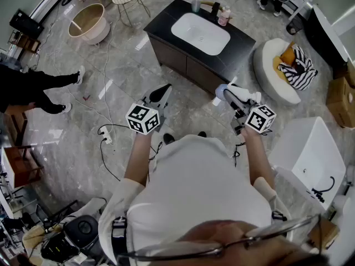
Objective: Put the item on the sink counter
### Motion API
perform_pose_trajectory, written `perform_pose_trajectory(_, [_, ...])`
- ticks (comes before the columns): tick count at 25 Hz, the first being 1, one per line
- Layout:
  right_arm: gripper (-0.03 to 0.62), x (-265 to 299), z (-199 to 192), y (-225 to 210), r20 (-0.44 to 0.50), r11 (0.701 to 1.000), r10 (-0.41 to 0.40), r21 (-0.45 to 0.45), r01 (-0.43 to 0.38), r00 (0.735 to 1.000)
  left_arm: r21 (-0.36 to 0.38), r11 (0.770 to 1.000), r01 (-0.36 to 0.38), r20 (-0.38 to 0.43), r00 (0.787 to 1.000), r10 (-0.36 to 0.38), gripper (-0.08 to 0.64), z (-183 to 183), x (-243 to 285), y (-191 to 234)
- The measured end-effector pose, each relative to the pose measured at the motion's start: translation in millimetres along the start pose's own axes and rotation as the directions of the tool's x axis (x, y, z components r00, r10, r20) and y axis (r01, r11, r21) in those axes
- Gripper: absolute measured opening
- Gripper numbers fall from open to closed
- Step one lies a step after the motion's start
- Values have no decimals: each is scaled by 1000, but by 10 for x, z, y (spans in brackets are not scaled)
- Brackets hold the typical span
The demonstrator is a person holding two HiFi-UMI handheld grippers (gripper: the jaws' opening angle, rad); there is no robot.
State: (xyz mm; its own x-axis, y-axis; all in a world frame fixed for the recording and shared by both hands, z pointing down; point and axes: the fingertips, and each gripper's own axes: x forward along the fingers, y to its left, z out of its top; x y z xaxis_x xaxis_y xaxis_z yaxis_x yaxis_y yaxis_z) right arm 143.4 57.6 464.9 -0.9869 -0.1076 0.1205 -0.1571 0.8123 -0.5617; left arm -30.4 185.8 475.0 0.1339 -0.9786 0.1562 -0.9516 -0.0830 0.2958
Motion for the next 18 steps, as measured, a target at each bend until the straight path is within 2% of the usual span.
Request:
perform_pose_trajectory(11, [250,5,56,-31,-7,1000,9,-4,-9,1000,-2,1000,-5,5,1000,5,5,26,74,-13])
perform_pose_trajectory(18, [250,-39,86,-117,-18,999,36,24,-35,999,-4,1000,-18,-4,1000,18,5,-2,170,-74])
